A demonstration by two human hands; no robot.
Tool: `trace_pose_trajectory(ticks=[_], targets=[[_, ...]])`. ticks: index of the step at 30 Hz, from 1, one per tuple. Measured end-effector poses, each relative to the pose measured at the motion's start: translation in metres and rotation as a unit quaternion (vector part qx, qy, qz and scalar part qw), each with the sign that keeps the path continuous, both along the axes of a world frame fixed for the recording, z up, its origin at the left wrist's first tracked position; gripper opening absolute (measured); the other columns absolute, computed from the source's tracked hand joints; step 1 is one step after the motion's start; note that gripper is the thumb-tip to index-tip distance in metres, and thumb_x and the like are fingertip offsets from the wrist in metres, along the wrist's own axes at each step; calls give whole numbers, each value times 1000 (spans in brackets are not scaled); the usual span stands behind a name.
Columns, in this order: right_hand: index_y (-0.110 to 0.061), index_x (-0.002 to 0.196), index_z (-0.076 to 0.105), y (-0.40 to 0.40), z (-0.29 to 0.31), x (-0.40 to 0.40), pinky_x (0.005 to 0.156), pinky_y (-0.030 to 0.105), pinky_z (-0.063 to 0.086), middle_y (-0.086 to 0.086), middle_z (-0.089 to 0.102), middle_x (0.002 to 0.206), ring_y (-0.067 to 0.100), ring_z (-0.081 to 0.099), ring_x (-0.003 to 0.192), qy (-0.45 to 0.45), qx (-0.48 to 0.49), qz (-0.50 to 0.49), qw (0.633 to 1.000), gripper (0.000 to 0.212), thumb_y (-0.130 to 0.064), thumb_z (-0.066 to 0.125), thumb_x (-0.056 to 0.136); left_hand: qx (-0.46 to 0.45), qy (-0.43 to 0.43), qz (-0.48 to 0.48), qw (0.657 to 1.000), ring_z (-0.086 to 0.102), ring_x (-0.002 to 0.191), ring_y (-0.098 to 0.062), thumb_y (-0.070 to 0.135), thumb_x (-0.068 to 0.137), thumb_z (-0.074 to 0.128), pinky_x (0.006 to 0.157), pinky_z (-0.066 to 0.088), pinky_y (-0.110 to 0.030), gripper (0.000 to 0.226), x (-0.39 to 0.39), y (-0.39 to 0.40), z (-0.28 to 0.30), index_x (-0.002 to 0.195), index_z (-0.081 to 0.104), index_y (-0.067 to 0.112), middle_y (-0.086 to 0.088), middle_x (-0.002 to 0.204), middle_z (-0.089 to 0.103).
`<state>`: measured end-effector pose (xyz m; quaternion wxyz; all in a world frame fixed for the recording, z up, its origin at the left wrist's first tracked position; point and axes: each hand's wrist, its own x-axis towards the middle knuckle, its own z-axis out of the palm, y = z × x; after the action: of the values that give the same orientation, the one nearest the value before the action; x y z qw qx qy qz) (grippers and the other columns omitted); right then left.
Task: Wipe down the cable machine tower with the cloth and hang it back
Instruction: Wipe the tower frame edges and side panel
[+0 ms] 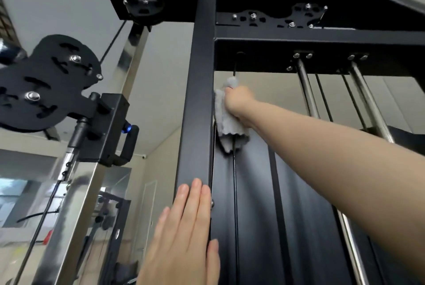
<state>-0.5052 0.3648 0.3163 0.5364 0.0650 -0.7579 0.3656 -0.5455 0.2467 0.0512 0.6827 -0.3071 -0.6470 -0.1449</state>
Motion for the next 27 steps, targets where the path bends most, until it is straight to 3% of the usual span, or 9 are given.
trace_pose_trajectory(ticks=[3, 6, 10, 14, 17, 19, 21, 23, 27], targets=[[-5, 125, 49, 14, 19, 15, 69, 27, 48, 16, 55, 117, 28, 59, 98, -53, 2, 32, 998, 34, -19, 27, 102, 10, -1, -12, 1000, 19, 147, -19, 32, 77, 41, 112, 15, -33, 76, 9, 2, -3, 149, 30, 8, -9, 155, 36], [-2, 131, 46, 17, 9, 27, 78, 26, 43, 14, 55, 125, 27, 56, 106, 14, -20, 25, 999, 38, -22, 31, 102, 32, -3, -9, 999, 23, 146, -20, 29, 89, 37, 116, 16, -36, 66, 17, 5, -12, 151, 28, 9, -6, 157, 31], [-9, 117, 55, 19, -118, -1, 74, 25, 39, 5, 58, 104, 24, 56, 100, 31, 11, -4, 999, 32, -26, 35, 100, 49, -50, 2, 998, 7, 150, -17, 27, 98, 31, 121, 9, -37, 61, 33, 4, -19, 155, 16, 12, -3, 163, 16], [-11, 95, 52, 21, -254, 9, 61, 26, 35, -5, 55, 84, 15, 52, 82, -31, 32, -12, 999, 24, -28, 36, 100, 55, -96, 17, 994, 4, 151, -22, 24, 100, 34, 121, 10, -40, 61, 43, 9, -57, 155, 11, 9, -8, 164, 10], [-15, 94, 56, 33, -284, 37, 66, 17, 45, -1, 62, 88, 9, 58, 80, 53, -84, 56, 993, 22, -28, 40, 100, 49, -117, 2, 992, 0, 151, -23, 24, 101, 35, 122, 9, -41, 61, 44, 11, -133, 155, 11, 7, -10, 163, 7], [-20, 90, 56, 32, -296, 42, 73, 21, 51, -4, 64, 86, 8, 62, 81, 89, -149, 110, 979, 19, -27, 41, 100, 53, -118, 4, 992, 1, 151, -22, 23, 101, 37, 122, 12, -41, 63, 46, 14, -183, 155, 11, 6, -10, 162, 8], [-19, 92, 55, 17, -333, 30, 71, 22, 48, -9, 60, 79, 3, 58, 74, 49, -117, 78, 989, 16, -26, 42, 99, 71, -120, 11, 990, 4, 151, -23, 22, 100, 37, 120, 16, -42, 63, 45, 19, -214, 155, 11, 5, -11, 161, 9], [-24, 95, 54, -1, -398, 18, 63, 14, 42, -14, 57, 72, -5, 55, 66, -20, -107, 79, 991, 12, -25, 43, 99, 76, -131, 39, 988, 4, 151, -24, 20, 101, 36, 120, 15, -42, 63, 45, 21, -228, 155, 8, 4, -11, 162, 8], [-46, 100, 52, 3, -496, 35, 64, 6, 44, -13, 65, 80, -9, 61, 75, -126, -146, 122, 974, 21, -29, 39, 101, 72, -153, 80, 982, 5, 150, -27, 18, 102, 35, 122, 14, -42, 64, 47, 22, -235, 154, 3, 3, -10, 160, 6]])
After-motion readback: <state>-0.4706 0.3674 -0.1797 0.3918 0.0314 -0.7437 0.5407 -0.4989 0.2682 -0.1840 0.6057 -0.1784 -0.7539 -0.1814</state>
